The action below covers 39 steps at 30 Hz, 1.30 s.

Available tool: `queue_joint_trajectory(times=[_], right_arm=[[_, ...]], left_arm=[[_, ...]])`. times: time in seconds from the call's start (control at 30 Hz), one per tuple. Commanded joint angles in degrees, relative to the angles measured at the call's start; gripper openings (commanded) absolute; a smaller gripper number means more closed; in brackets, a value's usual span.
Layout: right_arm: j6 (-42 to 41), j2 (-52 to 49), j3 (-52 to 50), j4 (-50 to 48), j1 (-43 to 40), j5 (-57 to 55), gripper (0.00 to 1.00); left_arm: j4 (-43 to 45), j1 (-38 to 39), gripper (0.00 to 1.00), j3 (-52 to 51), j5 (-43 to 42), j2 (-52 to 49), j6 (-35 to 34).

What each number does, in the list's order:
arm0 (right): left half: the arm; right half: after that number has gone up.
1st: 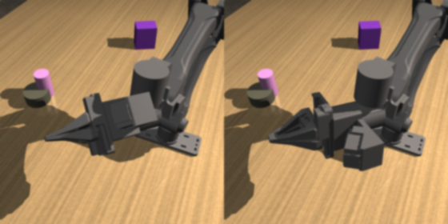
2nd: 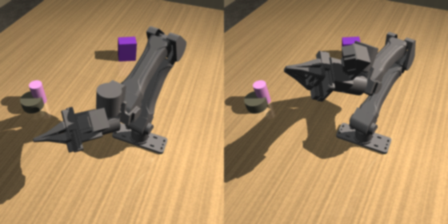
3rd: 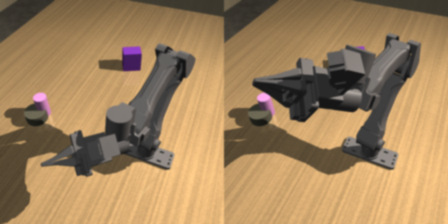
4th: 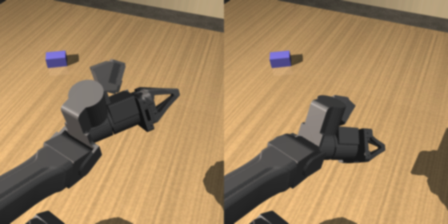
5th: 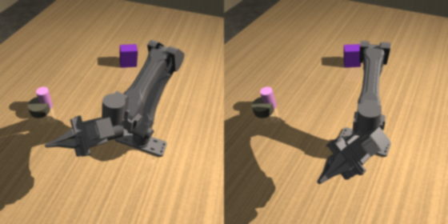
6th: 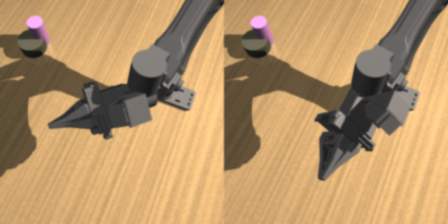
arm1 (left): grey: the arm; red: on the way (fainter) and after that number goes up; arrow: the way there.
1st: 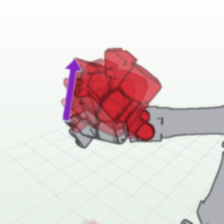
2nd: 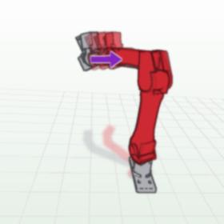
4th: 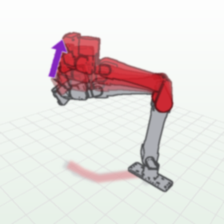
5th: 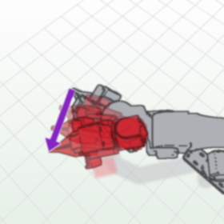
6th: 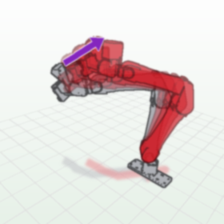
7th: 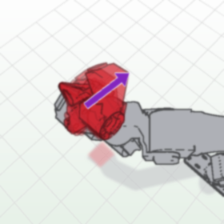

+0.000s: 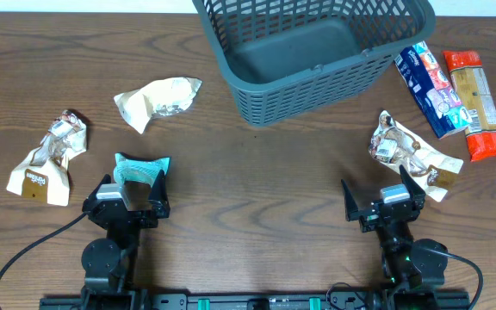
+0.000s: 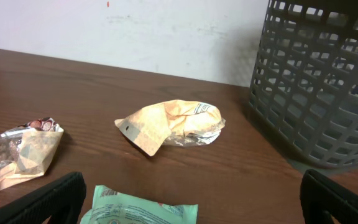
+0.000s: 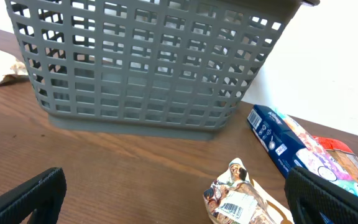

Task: Pack container

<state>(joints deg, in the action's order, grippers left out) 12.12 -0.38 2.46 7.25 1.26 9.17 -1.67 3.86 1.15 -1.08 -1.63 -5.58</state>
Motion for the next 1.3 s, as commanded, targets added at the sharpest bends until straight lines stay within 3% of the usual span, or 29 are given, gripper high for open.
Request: queue_joint_trajectory(times=[0.0,1.17,1.27], right_arm=[[-0.7,-0.1,-0.4,-0.1,0.9,0.2,0.99],[-0.7,-0.1,-0.4,-0.2,0.9,0.0,0.99],[-0.7,-0.1,-0.4,-0.2,0.9,0.0,0.99]], left_arm=[[-2.6,0.2,0.99,-0.9,1.9,-0.2,0.0],[-2.5,0.2,0.99,-0.9,1.7,-0.2,0.0],[-2.6,0.2,0.99,-0.9,1.5,-0.2,-2.8]])
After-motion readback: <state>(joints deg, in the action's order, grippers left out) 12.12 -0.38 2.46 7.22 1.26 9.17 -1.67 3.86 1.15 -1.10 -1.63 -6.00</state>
